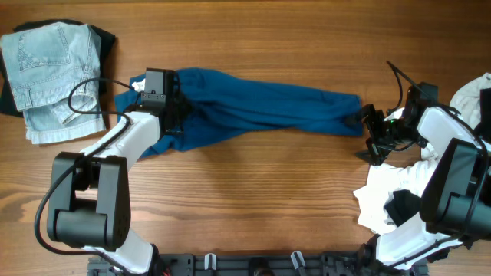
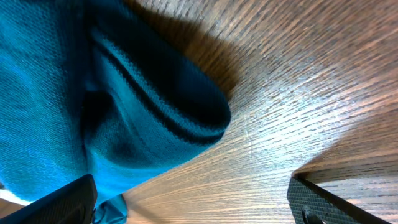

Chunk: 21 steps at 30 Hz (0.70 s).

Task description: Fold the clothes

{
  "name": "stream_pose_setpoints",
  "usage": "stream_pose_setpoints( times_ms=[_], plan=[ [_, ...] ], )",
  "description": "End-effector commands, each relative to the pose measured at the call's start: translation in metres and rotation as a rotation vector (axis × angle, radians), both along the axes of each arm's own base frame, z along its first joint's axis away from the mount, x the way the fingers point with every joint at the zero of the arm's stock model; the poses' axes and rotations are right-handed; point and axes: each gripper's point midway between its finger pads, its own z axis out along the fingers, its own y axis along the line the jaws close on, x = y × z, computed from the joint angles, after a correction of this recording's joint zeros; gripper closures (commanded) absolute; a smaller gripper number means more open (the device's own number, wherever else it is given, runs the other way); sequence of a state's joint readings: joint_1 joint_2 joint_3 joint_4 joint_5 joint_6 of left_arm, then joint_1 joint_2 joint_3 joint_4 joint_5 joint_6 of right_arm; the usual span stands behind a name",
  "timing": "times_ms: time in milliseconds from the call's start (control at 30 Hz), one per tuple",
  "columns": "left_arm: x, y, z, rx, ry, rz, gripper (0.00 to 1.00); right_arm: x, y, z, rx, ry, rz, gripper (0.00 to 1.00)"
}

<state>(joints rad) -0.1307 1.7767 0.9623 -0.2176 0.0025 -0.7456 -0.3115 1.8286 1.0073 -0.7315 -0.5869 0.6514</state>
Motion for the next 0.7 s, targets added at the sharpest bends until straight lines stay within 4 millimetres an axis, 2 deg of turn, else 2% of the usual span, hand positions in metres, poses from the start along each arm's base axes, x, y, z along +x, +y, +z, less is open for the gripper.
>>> stream_pose_setpoints(
  times_ms=[0,33,67,100,133,167,233,300,333,367,433,500,533,600,633,667],
  plan=[
    [0.002,0.001,0.003,0.000,-0.004,-0.005,0.50,-0.008,-0.008,-0.022,-0.055,0.034,0.014,0.17],
    [0.002,0.001,0.003,0.000,-0.003,-0.005,0.49,-0.008,-0.008,-0.022,-0.054,0.037,0.009,0.39],
    [0.002,0.001,0.003,0.000,-0.003,-0.005,0.50,-0.008,-0.008,-0.022,-0.054,0.047,-0.007,0.54],
    [0.001,0.001,0.003,0.000,-0.002,-0.005,0.49,-0.008,-0.008,-0.022,-0.053,0.047,-0.010,0.26],
    [0.001,0.001,0.002,0.000,0.000,-0.005,0.49,-0.007,-0.008,-0.022,-0.051,0.055,-0.027,0.15],
    [0.001,0.001,0.002,0.001,0.002,-0.005,0.49,-0.004,-0.009,-0.022,-0.048,0.048,-0.039,0.15],
    [-0.001,0.001,0.001,0.002,0.011,-0.005,0.49,0.004,-0.010,-0.021,-0.040,0.036,-0.086,0.01],
    [-0.004,0.002,0.000,0.003,0.023,-0.005,0.49,0.014,-0.009,-0.018,-0.019,0.003,-0.107,0.01],
    [-0.005,0.002,-0.001,0.004,0.028,-0.005,0.49,0.016,-0.009,-0.017,-0.012,0.003,-0.126,0.31],
    [-0.006,0.002,-0.001,0.004,0.031,-0.005,0.49,0.017,-0.009,-0.017,-0.008,0.008,-0.146,0.47],
    [-0.006,0.002,-0.002,0.004,0.032,-0.005,0.49,0.022,-0.010,-0.016,-0.004,-0.001,-0.165,0.32],
    [-0.006,0.002,-0.001,0.004,0.031,-0.005,0.49,0.025,-0.011,-0.016,-0.001,0.002,-0.192,0.30],
    [-0.006,0.002,-0.001,0.004,0.032,-0.005,0.49,0.029,-0.012,-0.015,0.001,-0.006,-0.211,0.25],
    [-0.007,0.002,-0.002,0.005,0.037,-0.005,0.48,0.037,-0.014,-0.013,0.007,-0.034,-0.228,0.26],
    [-0.008,0.002,-0.003,0.005,0.044,-0.005,0.47,0.042,-0.015,-0.011,0.008,-0.060,-0.228,0.50],
    [-0.010,0.002,-0.004,0.006,0.050,-0.005,0.47,0.044,-0.015,-0.011,0.010,-0.060,-0.239,0.67]
  ],
)
